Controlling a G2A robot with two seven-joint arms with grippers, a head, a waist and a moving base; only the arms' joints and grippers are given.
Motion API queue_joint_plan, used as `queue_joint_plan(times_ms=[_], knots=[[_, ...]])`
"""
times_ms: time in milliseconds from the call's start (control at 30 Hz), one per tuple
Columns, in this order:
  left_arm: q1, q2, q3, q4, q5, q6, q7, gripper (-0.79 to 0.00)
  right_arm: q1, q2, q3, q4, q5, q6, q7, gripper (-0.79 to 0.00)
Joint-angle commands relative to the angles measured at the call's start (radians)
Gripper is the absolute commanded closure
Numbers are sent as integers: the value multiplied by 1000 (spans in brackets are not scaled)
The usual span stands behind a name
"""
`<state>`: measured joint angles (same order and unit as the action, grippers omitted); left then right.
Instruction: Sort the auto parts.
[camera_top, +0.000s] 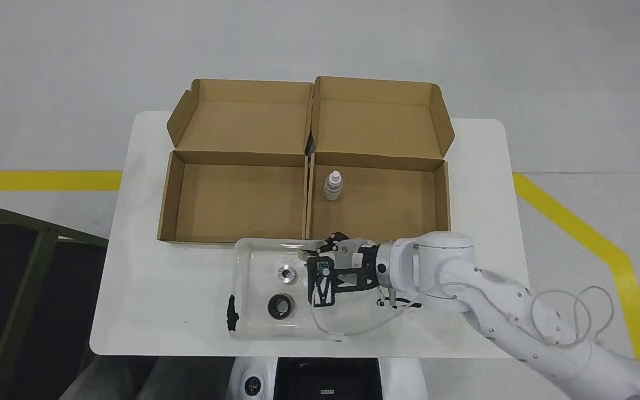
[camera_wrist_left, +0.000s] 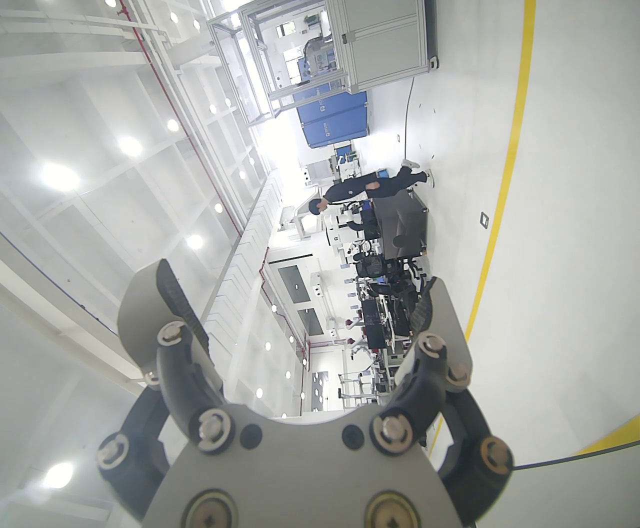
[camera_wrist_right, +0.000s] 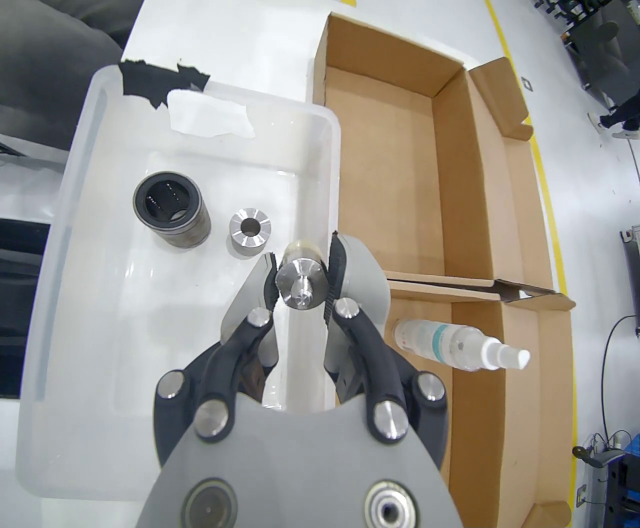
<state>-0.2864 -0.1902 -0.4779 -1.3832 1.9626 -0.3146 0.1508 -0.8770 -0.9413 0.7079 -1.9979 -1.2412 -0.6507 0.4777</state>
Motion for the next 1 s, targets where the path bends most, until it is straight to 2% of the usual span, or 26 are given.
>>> queue_joint_plan(times_ms=[0,500,967], knots=[[0,0,0,0,0,0,0,-785,-11,5,33,-6,-4,5,-14,0],[0,0,0,0,0,0,0,-785,-81,27,223,-38,-28,53,-125,0],[0,0,0,0,0,0,0,-785,-141,32,330,-50,-85,101,-218,0]])
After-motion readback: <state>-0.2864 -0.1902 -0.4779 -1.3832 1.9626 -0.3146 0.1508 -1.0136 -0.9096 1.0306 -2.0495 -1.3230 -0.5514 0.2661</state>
